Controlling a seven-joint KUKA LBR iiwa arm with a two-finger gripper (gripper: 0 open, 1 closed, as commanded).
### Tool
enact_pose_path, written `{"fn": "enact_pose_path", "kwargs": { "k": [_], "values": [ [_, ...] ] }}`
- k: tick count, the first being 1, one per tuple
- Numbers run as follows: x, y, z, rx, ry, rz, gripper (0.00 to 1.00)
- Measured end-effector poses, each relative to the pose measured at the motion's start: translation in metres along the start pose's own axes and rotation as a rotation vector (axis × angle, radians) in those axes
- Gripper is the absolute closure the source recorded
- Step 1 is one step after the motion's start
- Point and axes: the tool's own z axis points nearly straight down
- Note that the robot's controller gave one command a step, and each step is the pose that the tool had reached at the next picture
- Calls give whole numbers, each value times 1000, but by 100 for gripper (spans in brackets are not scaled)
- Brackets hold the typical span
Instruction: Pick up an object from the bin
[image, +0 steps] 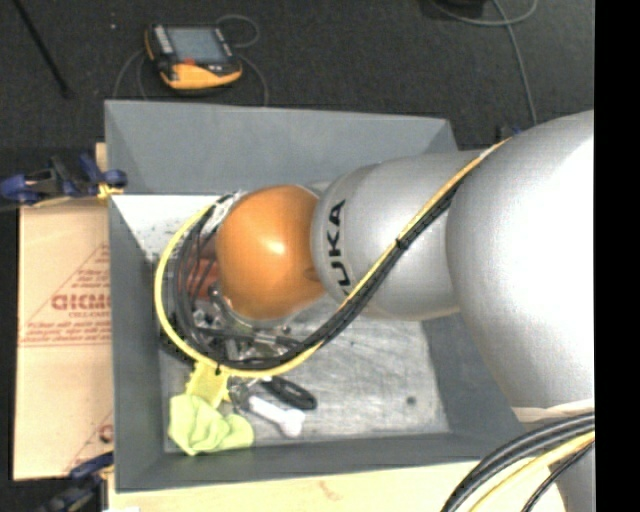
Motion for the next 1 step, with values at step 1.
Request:
{"fn": "enact_pose_path", "kwargs": {
  "k": [1],
  "values": [
    [-6, 8, 38, -1, -7, -189, 0]
  ]
}}
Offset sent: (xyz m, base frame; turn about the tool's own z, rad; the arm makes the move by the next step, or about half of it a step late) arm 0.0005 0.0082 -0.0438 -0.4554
